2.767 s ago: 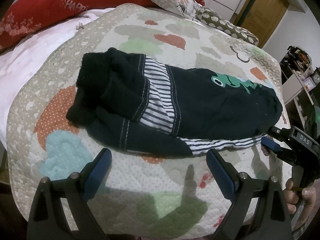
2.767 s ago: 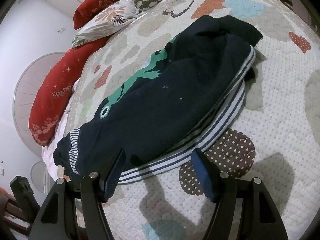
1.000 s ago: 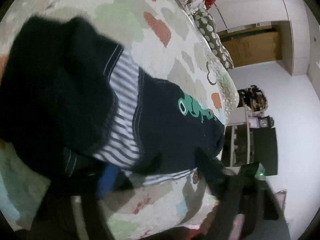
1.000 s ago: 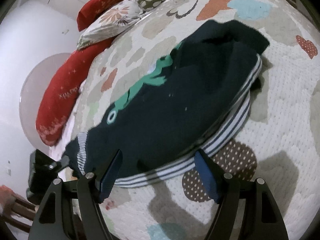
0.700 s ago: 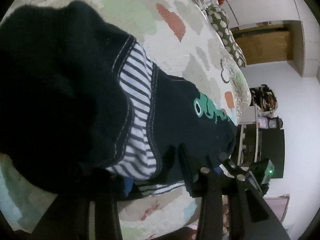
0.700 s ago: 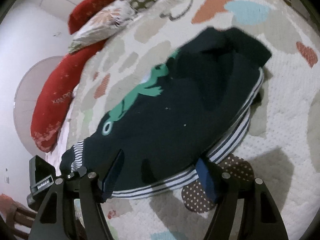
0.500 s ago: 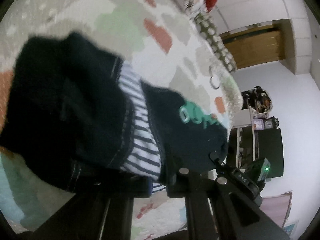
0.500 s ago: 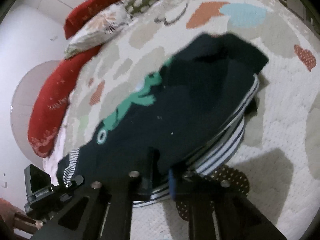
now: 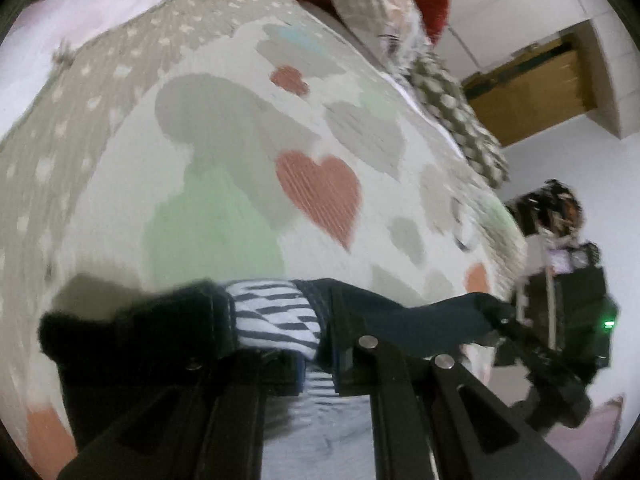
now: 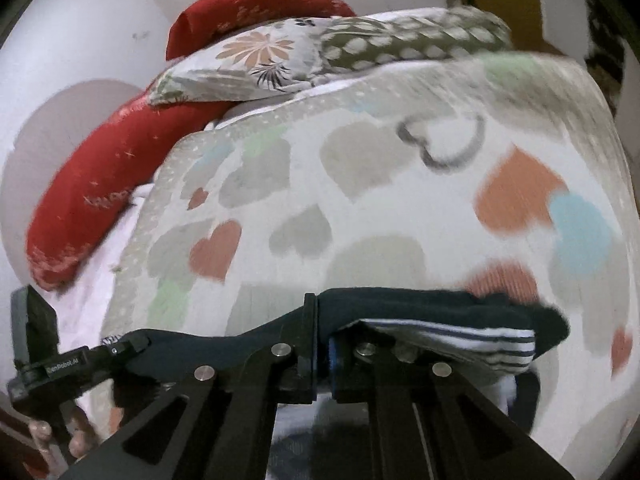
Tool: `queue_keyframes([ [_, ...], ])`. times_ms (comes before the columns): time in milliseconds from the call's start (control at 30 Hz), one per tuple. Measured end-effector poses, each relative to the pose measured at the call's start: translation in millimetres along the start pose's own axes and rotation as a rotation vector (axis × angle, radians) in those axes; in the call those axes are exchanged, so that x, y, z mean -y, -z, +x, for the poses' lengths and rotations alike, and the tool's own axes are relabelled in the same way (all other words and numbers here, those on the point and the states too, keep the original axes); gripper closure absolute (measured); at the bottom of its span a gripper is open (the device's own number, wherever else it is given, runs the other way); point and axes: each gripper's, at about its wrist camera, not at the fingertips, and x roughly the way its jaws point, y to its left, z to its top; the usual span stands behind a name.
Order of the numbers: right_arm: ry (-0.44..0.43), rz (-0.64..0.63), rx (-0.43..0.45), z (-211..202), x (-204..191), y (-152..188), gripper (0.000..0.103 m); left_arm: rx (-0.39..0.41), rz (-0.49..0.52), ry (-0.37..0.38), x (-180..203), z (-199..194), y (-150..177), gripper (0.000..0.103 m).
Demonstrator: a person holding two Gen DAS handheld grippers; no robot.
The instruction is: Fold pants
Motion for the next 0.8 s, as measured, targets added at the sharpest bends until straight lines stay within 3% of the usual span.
queue_keyframes([
  [67, 0.001, -0.038, -0.02, 23.4, -13.8, -21.4, 0.097, -0.002, -0.023, -0.032, -7.7, 11.9, -19.5, 0.093],
  [133, -0.002, -0.044, -0.062, 49.9, -19.7, -39.3, 0.093, -0.042, -0.075, 0.014, -20.4, 19.4, -32.9, 0.091],
  [200, 0.025, -0.006, -0.063, 63.4, -15.0, -51.9, 0.079, -0.054, -0.073, 0.07, -23.1, 12.1, -33.5, 0.086],
  [233, 0.02, 0.016, -0.043, 61.9, -9.9, -56.1, 0.074, -0.043, -0.043, 0.103, -21.0, 2.0, -32.3, 0.078],
  [300, -0.006, 0.053, 0.007, 48.5, 0.8, -59.6, 0.045, -0.017, 0.001, 0.127, -15.7, -17.8, -25.8, 0.058],
  [333, -0.015, 0.067, 0.031, 38.8, 7.7, -59.3, 0.039, 0.002, 0.022, 0.139, -13.6, -29.0, -21.9, 0.046],
  [367, -0.012, 0.076, 0.051, 27.8, 16.4, -55.8, 0.036, 0.028, 0.052, 0.15, -11.2, -44.5, -14.9, 0.036],
  [433, 0.007, 0.086, 0.071, 8.3, 32.5, -46.1, 0.036, 0.063, 0.087, 0.143, -12.6, -64.8, -1.4, 0.027],
  [567, 0.045, 0.143, 0.067, -25.2, 83.9, 1.2, 0.036, 0.114, 0.13, -0.022, -34.2, -92.8, 42.9, 0.024],
  [667, 0.079, 0.187, 0.068, -42.6, 117.5, 42.2, 0.035, 0.101, 0.135, -0.153, -56.8, -93.2, 74.8, 0.024],
  [800, 0.097, 0.219, 0.061, -45.2, 142.5, 79.8, 0.033, 0.067, 0.144, -0.24, -72.1, -79.1, 106.7, 0.024],
])
